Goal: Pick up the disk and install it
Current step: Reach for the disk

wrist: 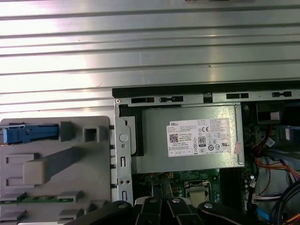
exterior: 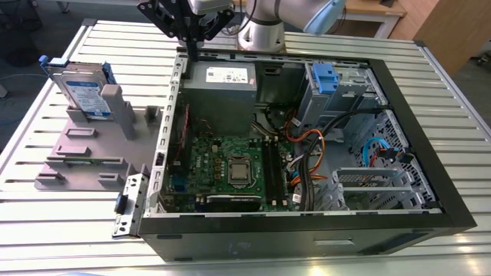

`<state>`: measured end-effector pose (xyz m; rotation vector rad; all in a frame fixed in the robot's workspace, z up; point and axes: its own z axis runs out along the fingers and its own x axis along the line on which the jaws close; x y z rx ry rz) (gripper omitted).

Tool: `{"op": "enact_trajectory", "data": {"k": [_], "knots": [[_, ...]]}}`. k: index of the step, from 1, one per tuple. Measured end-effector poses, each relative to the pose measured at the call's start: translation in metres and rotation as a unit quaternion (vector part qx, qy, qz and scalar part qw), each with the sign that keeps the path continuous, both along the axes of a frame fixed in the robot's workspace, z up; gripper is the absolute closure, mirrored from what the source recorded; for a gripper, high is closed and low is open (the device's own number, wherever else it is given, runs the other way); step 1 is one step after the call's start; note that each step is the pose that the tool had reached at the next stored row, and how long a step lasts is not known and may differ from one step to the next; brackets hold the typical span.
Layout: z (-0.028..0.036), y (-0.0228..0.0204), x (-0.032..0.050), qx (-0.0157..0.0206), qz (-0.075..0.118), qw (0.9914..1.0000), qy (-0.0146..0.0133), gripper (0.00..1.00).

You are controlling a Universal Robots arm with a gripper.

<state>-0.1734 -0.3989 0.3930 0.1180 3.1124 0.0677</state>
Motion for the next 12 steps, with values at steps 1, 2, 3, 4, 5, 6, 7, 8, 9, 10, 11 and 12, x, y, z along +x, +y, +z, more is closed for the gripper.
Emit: {"op": "enact_trajectory", "data": {"k": [1, 2, 3, 4, 5, 6, 7, 8, 9, 10, 11, 12], "knots": [[0.0000, 0.0000, -0.0002, 0.0000, 0.000, 1.00000, 0.0000, 0.89], [0.0000, 0.0000, -0.0004, 0.0000, 0.000, 1.00000, 0.0000, 0.89], [0.0000, 0.0000, -0.0005, 0.0000, 0.000, 1.00000, 0.0000, 0.89], [0.0000, 0.0000, -0.0007, 0.0000, 0.000, 1.00000, 0.0000, 0.89], [0.0000, 0.0000, -0.0023, 0.0000, 0.000, 1.00000, 0.0000, 0.89], [0.0000, 0.0000, -0.0037, 0.0000, 0.000, 1.00000, 0.0000, 0.89], [0.0000, 0.0000, -0.0039, 0.0000, 0.000, 1.00000, 0.0000, 0.89], [0.0000, 0.0000, -0.0041, 0.0000, 0.000, 1.00000, 0.0000, 0.89], [0.0000, 0.0000, -0.0043, 0.0000, 0.000, 1.00000, 0.0000, 0.89], [0.0000, 0.0000, -0.0044, 0.0000, 0.000, 1.00000, 0.0000, 0.89], [0.0000, 0.0000, -0.0059, 0.0000, 0.000, 1.00000, 0.0000, 0.89], [0.0000, 0.0000, -0.0074, 0.0000, 0.000, 1.00000, 0.0000, 0.89]]}}
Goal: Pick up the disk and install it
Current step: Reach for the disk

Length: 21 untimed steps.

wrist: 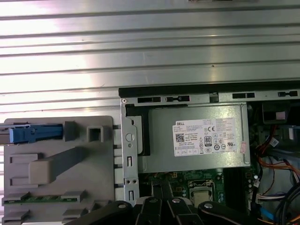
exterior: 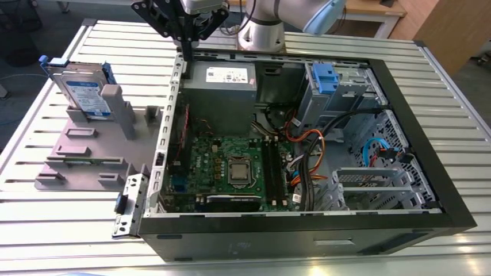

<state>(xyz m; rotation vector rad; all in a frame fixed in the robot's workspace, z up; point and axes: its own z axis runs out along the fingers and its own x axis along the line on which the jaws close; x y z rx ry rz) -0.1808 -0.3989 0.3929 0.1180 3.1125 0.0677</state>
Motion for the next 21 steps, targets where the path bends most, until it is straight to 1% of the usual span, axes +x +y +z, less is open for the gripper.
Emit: {"op": "enact_trajectory", "data": {"k": [15, 17, 21], "knots": [[0.0000, 0.0000, -0.0032, 0.0000, 0.000, 1.00000, 0.0000, 0.89], [0.0000, 0.0000, -0.0070, 0.0000, 0.000, 1.00000, 0.0000, 0.89], [0.0000, 0.0000, -0.0078, 0.0000, 0.000, 1.00000, 0.0000, 0.89]]}}
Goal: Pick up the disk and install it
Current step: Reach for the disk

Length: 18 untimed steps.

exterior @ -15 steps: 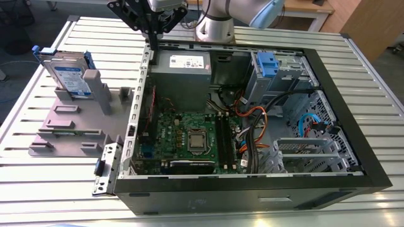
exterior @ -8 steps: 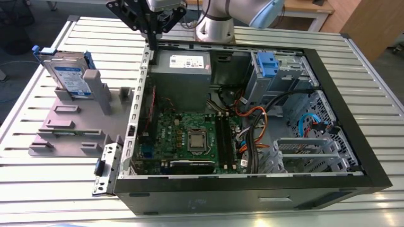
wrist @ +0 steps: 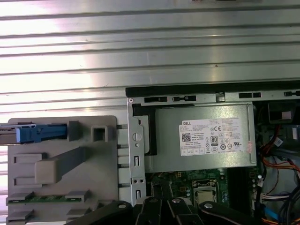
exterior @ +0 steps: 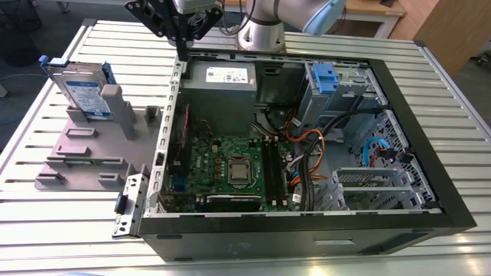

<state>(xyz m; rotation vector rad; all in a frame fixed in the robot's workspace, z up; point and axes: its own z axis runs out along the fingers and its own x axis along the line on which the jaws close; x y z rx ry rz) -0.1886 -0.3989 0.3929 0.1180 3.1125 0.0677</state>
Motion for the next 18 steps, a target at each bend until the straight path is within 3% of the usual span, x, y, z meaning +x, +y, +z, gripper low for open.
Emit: {"op": "enact_trajectory", "data": {"k": [18], "knots": [[0.0000, 0.0000, -0.0037, 0.0000, 0.000, 1.00000, 0.0000, 0.89]]}}
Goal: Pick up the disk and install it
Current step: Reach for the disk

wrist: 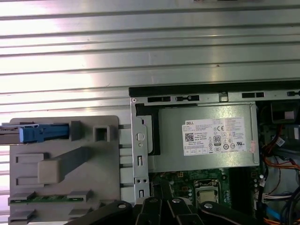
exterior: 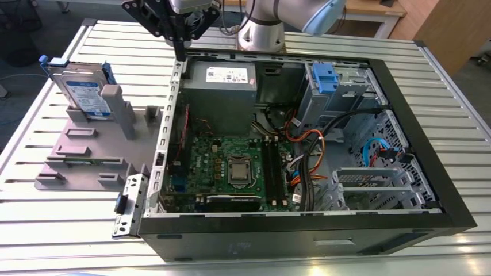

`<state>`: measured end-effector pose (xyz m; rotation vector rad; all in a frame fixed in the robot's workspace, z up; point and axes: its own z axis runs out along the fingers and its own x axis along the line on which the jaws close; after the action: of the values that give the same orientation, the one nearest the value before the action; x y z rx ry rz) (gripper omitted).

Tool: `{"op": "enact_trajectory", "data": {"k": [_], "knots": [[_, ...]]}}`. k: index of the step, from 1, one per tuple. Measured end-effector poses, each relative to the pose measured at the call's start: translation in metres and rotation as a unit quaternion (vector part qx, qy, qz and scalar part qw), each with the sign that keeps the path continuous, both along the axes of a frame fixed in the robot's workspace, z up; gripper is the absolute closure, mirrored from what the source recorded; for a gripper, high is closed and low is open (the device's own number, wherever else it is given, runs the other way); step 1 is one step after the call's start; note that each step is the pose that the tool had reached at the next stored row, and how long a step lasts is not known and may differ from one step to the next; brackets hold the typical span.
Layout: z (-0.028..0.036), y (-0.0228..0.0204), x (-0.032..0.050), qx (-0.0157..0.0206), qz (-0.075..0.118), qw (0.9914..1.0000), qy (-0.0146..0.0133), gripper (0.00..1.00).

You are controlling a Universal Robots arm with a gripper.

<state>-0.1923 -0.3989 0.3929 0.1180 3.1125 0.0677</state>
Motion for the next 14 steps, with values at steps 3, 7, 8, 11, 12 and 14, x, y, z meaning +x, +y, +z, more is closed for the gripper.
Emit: {"op": "enact_trajectory", "data": {"k": [3, 7, 8, 11, 12, 14], "knots": [[0.0000, 0.0000, -0.0006, 0.0000, 0.000, 1.00000, 0.0000, 0.89], [0.0000, 0.0000, -0.0015, 0.0000, 0.000, 1.00000, 0.0000, 0.89], [0.0000, 0.0000, -0.0017, 0.0000, 0.000, 1.00000, 0.0000, 0.89], [0.0000, 0.0000, -0.0050, 0.0000, 0.000, 1.00000, 0.0000, 0.89], [0.0000, 0.0000, -0.0069, 0.0000, 0.000, 1.00000, 0.0000, 0.89], [0.0000, 0.0000, -0.0072, 0.0000, 0.000, 1.00000, 0.0000, 0.89]]}}
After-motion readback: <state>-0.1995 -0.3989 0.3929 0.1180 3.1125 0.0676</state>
